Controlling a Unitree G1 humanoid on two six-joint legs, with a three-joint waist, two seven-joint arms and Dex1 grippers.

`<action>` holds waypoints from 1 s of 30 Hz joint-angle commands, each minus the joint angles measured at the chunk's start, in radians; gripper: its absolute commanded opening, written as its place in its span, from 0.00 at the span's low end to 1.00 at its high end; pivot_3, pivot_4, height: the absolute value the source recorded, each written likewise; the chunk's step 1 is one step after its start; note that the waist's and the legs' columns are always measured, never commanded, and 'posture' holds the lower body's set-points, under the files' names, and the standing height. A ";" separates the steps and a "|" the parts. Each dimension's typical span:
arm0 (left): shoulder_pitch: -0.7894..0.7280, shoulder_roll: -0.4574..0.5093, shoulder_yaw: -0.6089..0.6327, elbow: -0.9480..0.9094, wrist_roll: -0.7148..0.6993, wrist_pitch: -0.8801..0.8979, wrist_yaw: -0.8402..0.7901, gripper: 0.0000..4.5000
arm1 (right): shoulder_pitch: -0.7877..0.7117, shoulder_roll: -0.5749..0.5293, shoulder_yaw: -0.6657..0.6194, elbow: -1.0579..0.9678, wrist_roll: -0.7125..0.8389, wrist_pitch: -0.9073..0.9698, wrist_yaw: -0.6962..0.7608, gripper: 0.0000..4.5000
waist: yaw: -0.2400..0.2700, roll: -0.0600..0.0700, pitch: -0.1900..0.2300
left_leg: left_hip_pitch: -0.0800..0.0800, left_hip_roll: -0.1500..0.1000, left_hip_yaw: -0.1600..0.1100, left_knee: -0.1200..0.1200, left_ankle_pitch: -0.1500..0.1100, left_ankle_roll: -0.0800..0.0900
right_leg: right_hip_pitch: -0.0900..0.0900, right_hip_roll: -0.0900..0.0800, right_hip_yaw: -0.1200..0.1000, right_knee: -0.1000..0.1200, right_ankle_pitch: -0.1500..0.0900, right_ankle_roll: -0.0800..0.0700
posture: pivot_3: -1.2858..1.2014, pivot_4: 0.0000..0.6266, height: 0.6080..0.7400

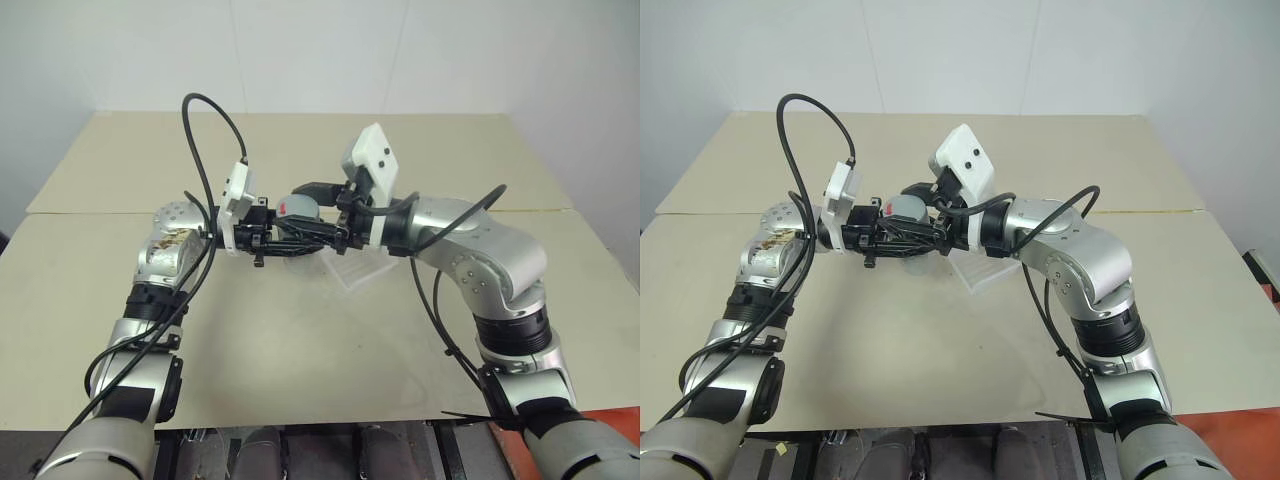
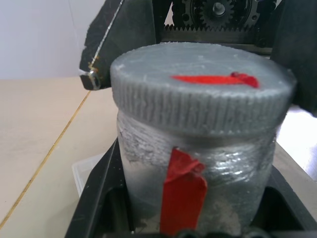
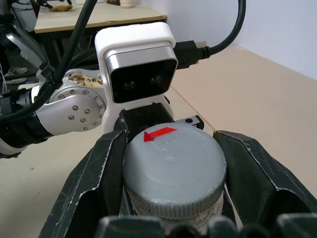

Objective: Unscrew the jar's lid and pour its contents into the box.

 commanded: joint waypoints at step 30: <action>0.104 0.264 -0.205 -0.236 -0.366 0.026 -0.106 0.43 | -0.084 -0.011 -0.003 0.374 0.005 -0.417 0.707 0.99 | 0.001 0.001 0.001 | 0.001 0.000 -0.001 0.000 0.002 -0.004 | 0.000 0.000 0.000 0.001 0.000 0.000 | 0.52 0.24 1.00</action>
